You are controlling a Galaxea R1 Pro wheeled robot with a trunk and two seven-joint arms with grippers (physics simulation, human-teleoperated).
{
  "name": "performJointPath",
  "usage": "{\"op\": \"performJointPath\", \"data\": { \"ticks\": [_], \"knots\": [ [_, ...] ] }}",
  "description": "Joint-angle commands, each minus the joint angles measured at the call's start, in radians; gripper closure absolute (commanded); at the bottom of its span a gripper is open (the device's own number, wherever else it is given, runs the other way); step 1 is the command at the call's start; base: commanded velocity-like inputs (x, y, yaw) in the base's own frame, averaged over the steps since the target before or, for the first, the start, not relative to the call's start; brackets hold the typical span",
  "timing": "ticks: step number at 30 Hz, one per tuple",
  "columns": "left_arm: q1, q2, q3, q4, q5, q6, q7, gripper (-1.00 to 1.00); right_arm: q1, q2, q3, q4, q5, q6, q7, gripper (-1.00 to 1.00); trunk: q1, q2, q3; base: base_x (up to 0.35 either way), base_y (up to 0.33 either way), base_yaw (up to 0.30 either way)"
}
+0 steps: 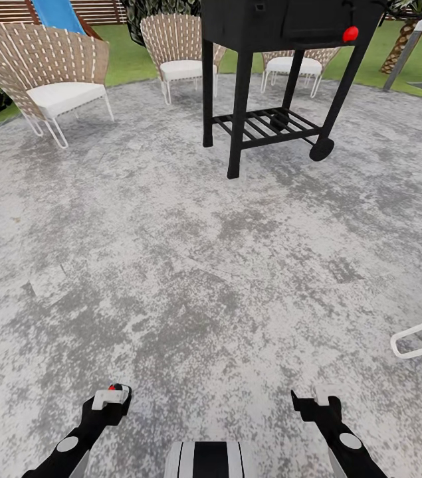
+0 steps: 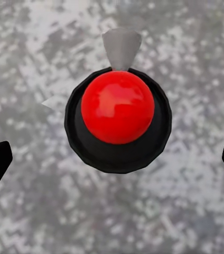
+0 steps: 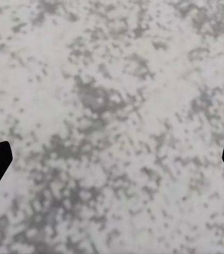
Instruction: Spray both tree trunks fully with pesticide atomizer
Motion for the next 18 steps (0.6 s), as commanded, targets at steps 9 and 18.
{"op": "performJointPath", "data": {
  "ticks": [9,18],
  "knots": [
    [0.0,-0.001,0.009,0.0,-0.003,-0.003,-0.007,-1.0,0.0,0.0,0.0,0.001,0.0,-0.003,0.0,-1.0,0.0,0.0,-0.001,0.001,0.0,0.0],
    [0.0,-0.001,0.009,-0.002,-0.003,-0.004,-0.008,-1.0,0.0,-0.001,0.0,0.002,0.0,-0.003,0.0,-1.0,0.0,0.0,0.002,0.0,0.0,0.0]
  ]
}}
